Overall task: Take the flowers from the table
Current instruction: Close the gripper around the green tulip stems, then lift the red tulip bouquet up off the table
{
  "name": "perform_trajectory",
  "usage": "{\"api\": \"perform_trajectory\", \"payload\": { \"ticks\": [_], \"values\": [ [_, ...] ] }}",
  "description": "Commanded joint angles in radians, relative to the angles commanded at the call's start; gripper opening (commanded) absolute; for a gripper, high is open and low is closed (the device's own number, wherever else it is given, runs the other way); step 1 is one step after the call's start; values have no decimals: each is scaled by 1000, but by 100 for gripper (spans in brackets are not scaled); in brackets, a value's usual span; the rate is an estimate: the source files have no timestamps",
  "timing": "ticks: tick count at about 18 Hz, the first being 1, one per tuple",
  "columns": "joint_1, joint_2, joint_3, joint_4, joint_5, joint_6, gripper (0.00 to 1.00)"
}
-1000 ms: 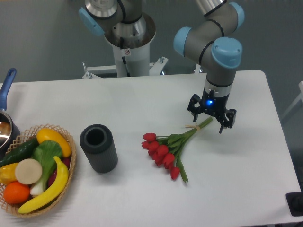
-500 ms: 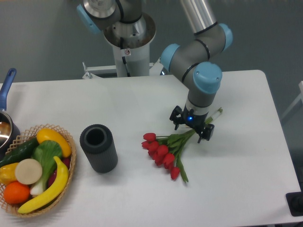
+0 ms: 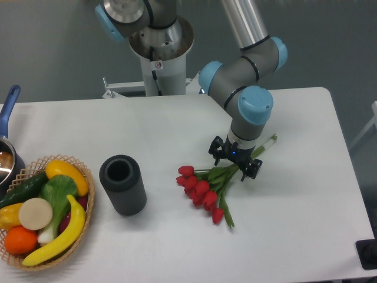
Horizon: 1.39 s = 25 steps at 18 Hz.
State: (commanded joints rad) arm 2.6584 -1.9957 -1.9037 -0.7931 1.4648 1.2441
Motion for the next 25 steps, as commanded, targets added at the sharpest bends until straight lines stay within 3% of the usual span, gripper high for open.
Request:
{"api": "perform_trajectory", "payload": {
  "ticks": [3, 6, 7, 15, 21, 25],
  "values": [
    [-8, -9, 5, 0, 6, -3, 36],
    [-8, -9, 3, -3, 6, -5, 6],
    [-6, -3, 2, -3, 5, -3, 0],
    [11, 70, 14, -8, 6, -5, 0],
    [52, 104, 98, -15, 6, -12, 3],
    [75, 104, 193, -115, 6, -9, 4]
  ]
}}
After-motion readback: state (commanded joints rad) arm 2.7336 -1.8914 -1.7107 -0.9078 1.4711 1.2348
